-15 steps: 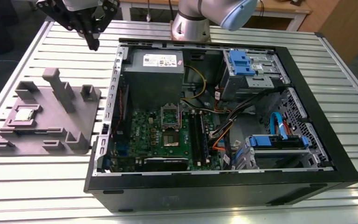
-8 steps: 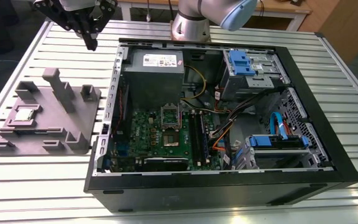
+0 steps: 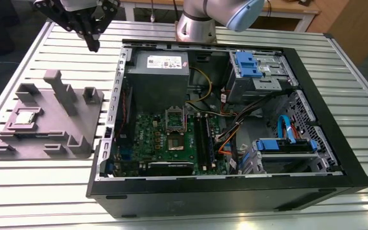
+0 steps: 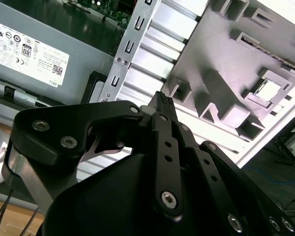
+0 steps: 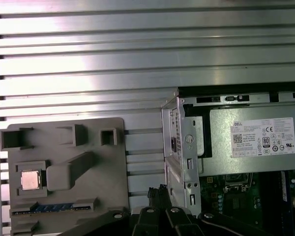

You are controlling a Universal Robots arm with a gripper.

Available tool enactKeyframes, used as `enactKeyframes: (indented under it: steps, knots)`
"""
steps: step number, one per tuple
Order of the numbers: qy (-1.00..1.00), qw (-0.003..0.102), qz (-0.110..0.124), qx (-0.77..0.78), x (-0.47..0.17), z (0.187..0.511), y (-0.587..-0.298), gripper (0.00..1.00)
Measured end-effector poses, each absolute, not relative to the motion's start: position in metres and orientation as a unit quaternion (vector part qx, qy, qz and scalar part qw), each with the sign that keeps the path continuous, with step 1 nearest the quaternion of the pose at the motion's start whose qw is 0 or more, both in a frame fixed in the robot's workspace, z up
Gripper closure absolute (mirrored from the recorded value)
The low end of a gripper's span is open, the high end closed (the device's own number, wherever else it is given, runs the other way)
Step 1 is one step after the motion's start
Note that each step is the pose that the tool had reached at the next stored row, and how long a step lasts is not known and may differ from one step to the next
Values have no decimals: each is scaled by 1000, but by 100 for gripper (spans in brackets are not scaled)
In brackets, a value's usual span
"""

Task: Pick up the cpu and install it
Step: 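Reach for the cpu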

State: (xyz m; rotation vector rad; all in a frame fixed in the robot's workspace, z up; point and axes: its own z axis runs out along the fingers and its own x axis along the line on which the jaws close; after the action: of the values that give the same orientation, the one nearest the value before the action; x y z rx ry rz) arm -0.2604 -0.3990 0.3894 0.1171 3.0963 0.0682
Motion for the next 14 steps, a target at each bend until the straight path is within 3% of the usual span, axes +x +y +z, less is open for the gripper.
enactKeyframes:
  steps: [14]
  knots:
    - [999,21,22,38,-293,386,-399,90]
